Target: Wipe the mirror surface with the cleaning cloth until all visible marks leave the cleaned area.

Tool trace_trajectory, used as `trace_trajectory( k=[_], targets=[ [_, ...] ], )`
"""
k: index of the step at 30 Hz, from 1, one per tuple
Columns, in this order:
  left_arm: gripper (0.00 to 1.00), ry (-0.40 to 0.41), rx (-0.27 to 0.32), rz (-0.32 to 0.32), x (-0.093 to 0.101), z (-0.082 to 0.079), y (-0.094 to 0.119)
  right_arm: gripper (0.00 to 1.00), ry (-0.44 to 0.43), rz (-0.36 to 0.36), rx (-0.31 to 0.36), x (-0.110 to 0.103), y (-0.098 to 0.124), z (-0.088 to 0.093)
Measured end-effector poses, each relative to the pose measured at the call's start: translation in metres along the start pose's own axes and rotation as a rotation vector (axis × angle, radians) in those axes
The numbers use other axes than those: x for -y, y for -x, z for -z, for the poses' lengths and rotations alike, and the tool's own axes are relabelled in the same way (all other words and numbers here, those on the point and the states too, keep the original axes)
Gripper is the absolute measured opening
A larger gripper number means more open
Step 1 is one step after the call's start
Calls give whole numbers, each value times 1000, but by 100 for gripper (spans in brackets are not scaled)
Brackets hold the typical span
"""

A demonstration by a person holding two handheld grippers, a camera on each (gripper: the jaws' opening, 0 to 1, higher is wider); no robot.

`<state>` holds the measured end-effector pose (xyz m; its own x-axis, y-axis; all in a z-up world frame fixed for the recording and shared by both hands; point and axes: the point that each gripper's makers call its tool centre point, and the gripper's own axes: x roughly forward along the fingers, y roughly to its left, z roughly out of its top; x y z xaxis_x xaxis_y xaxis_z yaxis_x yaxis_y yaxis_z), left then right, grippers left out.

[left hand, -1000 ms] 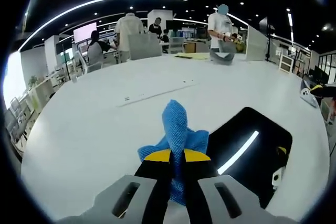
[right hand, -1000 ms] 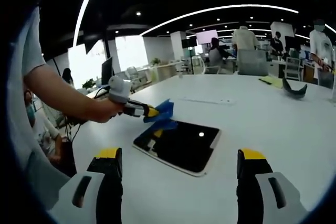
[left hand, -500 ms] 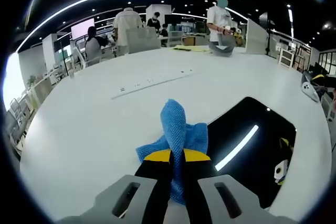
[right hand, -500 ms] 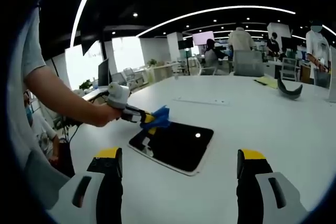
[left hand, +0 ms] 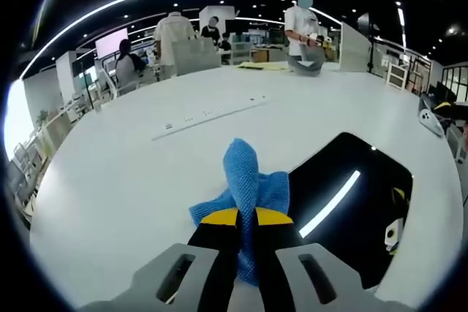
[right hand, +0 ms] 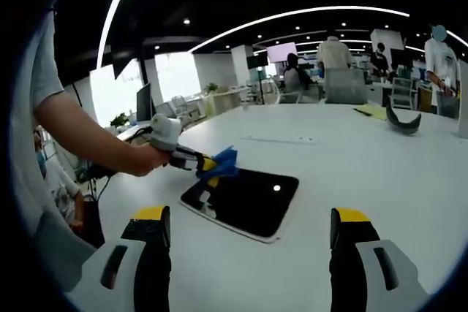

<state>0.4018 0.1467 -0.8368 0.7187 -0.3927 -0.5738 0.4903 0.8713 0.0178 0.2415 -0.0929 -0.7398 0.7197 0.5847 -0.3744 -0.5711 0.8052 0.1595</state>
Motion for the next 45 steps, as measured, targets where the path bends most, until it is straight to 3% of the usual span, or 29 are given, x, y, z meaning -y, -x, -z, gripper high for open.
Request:
trace_trajectory(
  k=[45],
  targets=[
    [4, -4, -5, 4, 12, -7, -10, 90, -9, -10, 10, 8, -1, -1]
  ],
)
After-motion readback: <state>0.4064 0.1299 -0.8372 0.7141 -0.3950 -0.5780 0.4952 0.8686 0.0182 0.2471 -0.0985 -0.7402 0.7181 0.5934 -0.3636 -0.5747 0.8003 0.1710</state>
